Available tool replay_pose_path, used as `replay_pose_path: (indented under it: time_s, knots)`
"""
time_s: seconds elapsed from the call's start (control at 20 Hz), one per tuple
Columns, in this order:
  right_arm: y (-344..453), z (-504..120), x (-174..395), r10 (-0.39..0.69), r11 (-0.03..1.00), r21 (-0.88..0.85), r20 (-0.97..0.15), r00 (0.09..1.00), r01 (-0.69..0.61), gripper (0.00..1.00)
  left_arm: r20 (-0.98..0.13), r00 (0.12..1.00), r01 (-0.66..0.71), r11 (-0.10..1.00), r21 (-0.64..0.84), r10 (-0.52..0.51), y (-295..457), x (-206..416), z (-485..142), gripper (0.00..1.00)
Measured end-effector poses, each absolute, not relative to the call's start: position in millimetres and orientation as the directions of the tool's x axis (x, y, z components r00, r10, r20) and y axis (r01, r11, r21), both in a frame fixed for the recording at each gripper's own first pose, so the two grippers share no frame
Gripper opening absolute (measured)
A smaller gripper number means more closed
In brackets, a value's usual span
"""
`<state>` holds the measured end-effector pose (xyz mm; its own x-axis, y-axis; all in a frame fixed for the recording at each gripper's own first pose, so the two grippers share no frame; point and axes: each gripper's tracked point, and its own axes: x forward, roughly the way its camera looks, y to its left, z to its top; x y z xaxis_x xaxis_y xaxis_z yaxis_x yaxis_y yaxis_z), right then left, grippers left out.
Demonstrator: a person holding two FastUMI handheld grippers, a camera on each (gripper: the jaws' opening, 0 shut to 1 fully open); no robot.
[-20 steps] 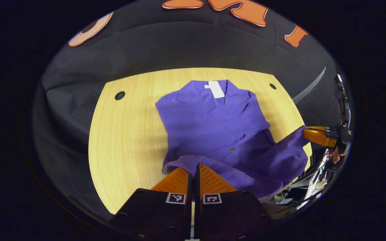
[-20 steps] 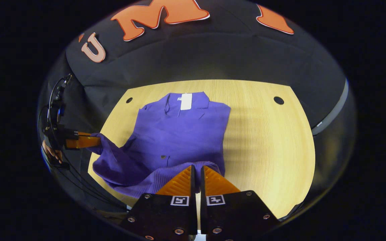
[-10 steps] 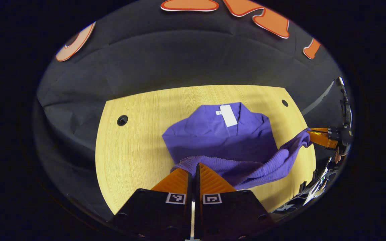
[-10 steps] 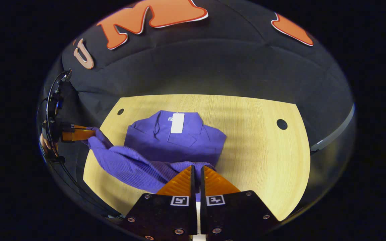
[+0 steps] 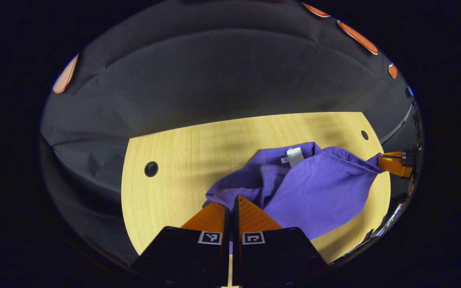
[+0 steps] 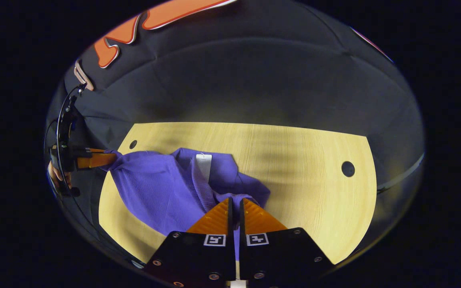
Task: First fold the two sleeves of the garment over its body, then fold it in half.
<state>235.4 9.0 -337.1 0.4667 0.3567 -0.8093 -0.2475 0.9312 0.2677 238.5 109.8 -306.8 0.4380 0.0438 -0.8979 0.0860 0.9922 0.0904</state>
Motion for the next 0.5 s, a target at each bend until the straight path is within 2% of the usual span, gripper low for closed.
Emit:
replay_pose_path:
  time_s: [0.15, 0.25, 0.3, 0.4, 0.45, 0.5]
  knots:
    - [11, -340, 259, 0.338, 0.94, 0.259, -0.798, 0.499, -0.222, 0.07, -0.868, 0.491, 0.071, 0.99, 0.123, 0.073, 115, 260, -308, 0.05]
    - [3, -338, 270, 0.314, 0.949, 0.259, -0.789, 0.527, -0.177, 0.12, -0.833, 0.543, 0.068, 0.983, 0.17, 0.106, 121, 270, -299, 0.12]
    - [-2, -335, 273, 0.301, 0.954, 0.258, -0.787, 0.538, -0.155, 0.15, -0.807, 0.576, 0.057, 0.978, 0.199, 0.131, 124, 277, -292, 0.19]
    - [-16, -333, 278, 0.278, 0.96, 0.25, -0.776, 0.566, -0.129, 0.31, -0.755, 0.635, 0.04, 0.968, 0.246, 0.165, 131, 287, -274, 0.35]
    - [-22, -331, 280, 0.267, 0.962, 0.242, -0.771, 0.578, -0.122, 0.4, -0.732, 0.659, 0.036, 0.964, 0.264, 0.175, 132, 287, -267, 0.36]
    - [-29, -326, 280, 0.261, 0.964, 0.239, -0.765, 0.589, -0.116, 0.42, -0.713, 0.677, 0.031, 0.962, 0.273, 0.18, 133, 289, -258, 0.41]
